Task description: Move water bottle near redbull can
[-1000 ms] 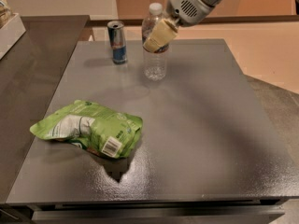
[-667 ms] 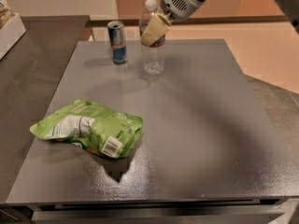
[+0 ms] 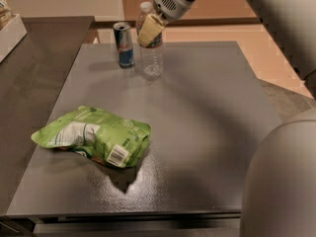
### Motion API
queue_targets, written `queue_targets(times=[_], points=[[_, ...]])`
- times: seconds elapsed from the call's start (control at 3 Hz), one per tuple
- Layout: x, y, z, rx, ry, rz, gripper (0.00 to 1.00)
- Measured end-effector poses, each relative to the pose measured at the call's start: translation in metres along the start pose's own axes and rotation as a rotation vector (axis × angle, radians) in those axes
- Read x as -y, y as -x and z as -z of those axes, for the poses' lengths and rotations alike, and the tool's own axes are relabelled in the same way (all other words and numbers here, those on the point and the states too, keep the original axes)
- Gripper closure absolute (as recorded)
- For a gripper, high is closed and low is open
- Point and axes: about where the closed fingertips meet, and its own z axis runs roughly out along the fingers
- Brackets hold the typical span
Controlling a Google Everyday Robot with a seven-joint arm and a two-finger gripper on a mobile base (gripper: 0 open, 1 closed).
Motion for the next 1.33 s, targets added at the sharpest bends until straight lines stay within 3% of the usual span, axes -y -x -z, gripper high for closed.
queue_targets(times=[0.33,0.67,1.33], points=[[0.001,0.008,-0.021,0.004,0.016,-0.007,1.0],[0.003,0.012,-0.036,0.026,0.031,-0.03,0.82],[0.003,0.017,-0.046,0.038,0.045,-0.037,0.36]])
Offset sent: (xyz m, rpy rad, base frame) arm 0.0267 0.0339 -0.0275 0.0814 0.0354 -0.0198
